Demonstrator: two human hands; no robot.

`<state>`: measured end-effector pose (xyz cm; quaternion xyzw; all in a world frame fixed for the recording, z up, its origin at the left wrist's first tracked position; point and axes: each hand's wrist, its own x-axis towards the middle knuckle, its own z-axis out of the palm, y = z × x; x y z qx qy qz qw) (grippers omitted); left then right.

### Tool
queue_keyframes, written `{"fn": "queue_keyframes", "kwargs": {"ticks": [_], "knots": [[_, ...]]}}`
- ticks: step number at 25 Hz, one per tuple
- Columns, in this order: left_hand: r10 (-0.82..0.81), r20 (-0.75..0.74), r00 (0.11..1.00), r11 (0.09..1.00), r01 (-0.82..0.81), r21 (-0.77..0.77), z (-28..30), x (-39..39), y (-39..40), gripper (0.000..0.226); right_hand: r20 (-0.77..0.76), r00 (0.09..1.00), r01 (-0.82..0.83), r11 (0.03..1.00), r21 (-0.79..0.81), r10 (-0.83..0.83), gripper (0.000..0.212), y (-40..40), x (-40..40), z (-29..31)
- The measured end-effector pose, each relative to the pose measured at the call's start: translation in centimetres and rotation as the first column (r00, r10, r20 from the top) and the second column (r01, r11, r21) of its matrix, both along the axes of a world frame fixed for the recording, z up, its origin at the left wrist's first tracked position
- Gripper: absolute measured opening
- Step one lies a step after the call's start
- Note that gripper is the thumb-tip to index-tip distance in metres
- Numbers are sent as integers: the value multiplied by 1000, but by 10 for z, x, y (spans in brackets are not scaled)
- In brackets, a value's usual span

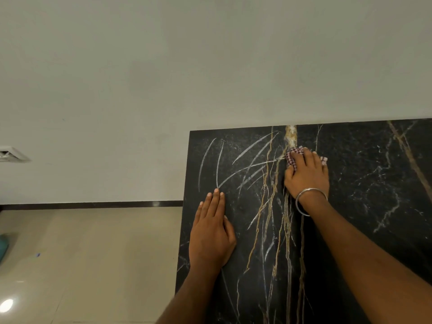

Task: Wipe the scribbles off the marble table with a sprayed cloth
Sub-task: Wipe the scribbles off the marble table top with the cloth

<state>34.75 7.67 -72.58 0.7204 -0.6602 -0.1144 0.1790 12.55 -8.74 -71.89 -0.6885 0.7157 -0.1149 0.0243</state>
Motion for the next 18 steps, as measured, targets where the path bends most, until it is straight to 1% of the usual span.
{"fn": "queue_keyframes", "kwargs": {"ticks": [4,7,11,15,16,18], "knots": [[-1,-2,1000,1000,1,14,2,0,0,67,-4,993,-120,992,25,121,54,-2,36,0],[3,-8,1000,1000,-2,20,2,1,0,66,-48,985,-165,985,41,167,55,-6,22,-2],[2,-10,1000,1000,-2,15,2,-1,0,65,-46,996,-69,997,19,70,55,-23,-15,-2],[1,-5,1000,1000,-1,21,0,1,0,65,-36,999,8,1000,25,-7,54,-25,-6,0],[3,-4,1000,1000,-2,22,1,1,0,66,-32,999,6,999,32,-5,55,-24,4,1],[8,-10,1000,1000,-8,25,3,0,0,66,-27,998,-48,998,40,49,55,-23,25,3]]}}
